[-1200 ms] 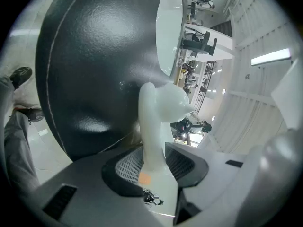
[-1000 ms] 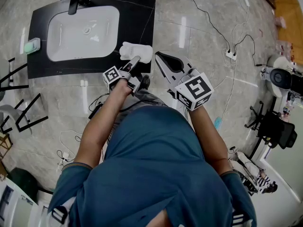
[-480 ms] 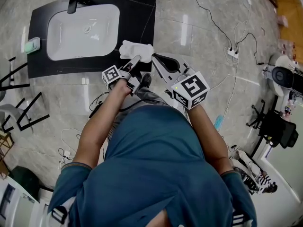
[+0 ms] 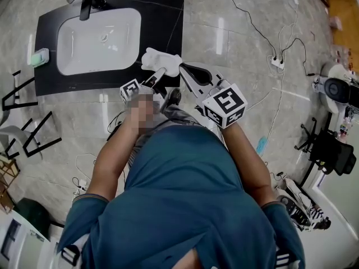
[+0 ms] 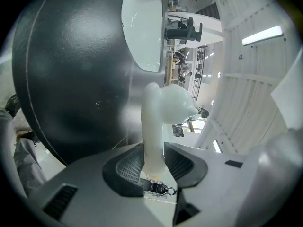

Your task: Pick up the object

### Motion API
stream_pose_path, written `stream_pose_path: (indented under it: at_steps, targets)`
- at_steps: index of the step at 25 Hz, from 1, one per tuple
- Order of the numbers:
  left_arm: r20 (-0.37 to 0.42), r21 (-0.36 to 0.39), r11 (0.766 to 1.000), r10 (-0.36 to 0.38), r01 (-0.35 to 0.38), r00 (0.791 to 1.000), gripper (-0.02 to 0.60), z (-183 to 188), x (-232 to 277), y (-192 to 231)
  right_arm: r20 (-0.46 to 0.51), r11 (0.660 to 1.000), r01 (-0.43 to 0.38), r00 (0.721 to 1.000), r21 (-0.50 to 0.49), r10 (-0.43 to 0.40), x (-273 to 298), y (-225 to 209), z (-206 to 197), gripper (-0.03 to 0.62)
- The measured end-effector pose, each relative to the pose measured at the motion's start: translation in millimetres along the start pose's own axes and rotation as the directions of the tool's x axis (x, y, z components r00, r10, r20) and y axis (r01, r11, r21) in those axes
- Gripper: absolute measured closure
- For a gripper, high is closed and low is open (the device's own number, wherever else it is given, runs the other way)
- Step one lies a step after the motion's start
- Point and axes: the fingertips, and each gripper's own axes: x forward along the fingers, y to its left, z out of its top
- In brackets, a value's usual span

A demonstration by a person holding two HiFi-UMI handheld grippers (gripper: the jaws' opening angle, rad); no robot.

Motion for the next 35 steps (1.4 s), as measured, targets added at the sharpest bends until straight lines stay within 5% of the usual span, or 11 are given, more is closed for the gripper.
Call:
stream_pose_path:
  at_steps: [25,35]
  targets:
    - [-0.013,0.067,0.997,-0.045,0.045,0.999,0.463,5.0,-13.1,-19.5,0.01,0.997,0.066,0.998,0.027,-0.066,-0.5,-13.0,-0.9,0.58]
    - [-0.019,0.25,0.961,-0.12,0.121,0.993,0.465,9.6,-36.7,-76.2,0.034,0.997,0.074,0.997,0.021,-0.075,-1.1,-7.0,5.5,0.58]
